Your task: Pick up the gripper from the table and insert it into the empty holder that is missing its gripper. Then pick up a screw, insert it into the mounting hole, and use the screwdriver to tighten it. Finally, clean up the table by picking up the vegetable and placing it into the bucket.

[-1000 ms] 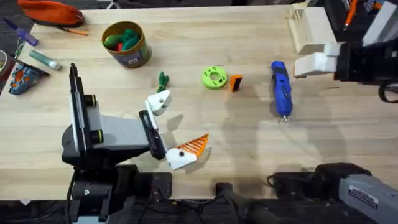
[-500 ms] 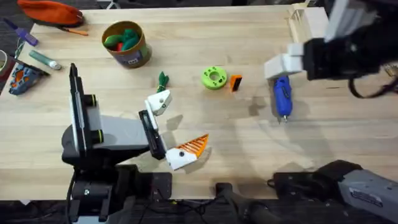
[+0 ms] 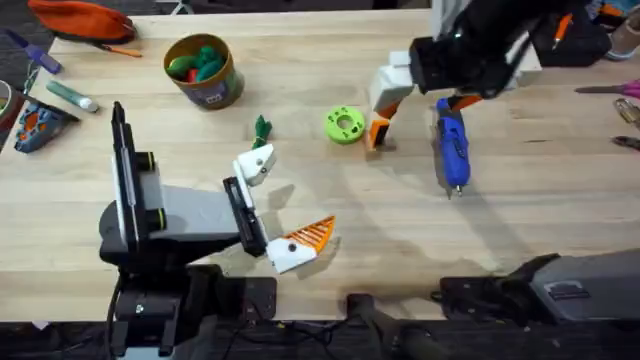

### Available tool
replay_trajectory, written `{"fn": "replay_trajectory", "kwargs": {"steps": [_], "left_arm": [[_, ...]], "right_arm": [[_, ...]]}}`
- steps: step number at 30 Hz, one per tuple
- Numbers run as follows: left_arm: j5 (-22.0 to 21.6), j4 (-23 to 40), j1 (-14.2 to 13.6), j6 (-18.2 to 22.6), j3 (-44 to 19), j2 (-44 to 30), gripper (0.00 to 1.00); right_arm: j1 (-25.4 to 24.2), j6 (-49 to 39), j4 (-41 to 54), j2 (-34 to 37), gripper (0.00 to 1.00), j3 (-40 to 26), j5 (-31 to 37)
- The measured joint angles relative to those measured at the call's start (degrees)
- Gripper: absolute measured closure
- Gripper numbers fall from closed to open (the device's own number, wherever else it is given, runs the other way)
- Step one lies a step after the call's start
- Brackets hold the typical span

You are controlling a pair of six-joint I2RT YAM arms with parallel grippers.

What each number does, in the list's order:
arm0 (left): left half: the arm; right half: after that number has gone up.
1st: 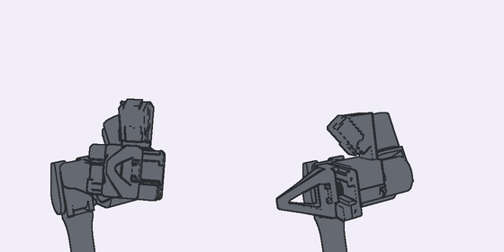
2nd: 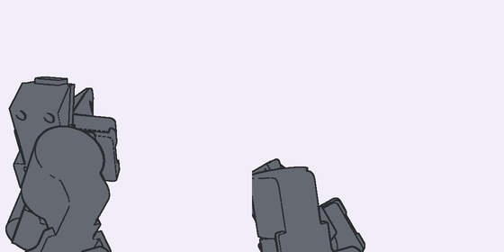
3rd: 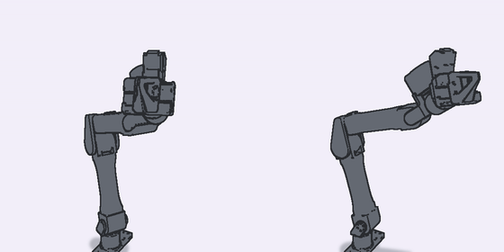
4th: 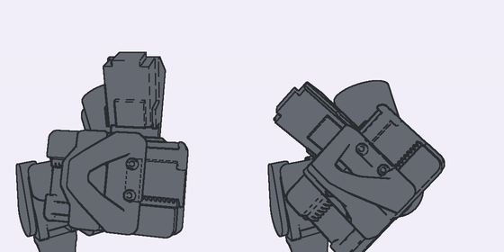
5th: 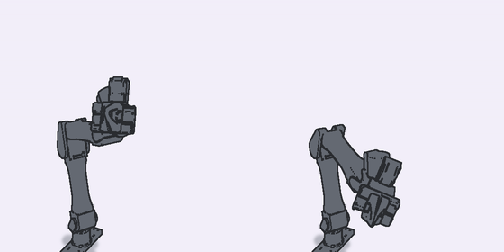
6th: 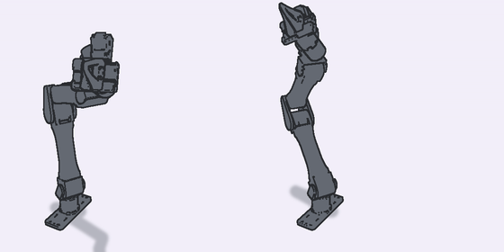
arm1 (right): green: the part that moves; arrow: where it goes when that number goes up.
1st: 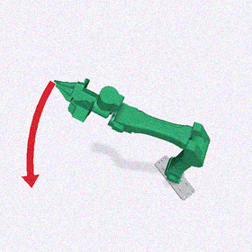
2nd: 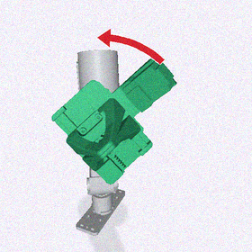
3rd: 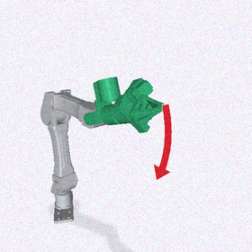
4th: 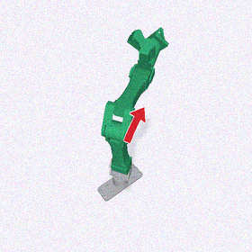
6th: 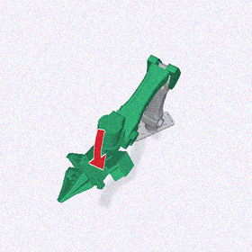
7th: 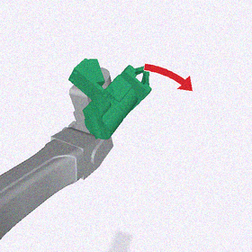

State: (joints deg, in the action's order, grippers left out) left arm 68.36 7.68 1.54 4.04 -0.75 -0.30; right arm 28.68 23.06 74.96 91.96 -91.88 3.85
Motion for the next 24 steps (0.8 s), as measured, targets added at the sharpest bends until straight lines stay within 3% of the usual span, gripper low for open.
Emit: {"fn": "replay_trajectory", "kwargs": {"steps": [24], "left_arm": [[0.02, 0.00, 0.00, -0.01, 0.00, 0.00, 0.015]], "right_arm": [[1.95, -1.48, -6.42, 14.10, 0.011, -0.21, 0.01]]}}
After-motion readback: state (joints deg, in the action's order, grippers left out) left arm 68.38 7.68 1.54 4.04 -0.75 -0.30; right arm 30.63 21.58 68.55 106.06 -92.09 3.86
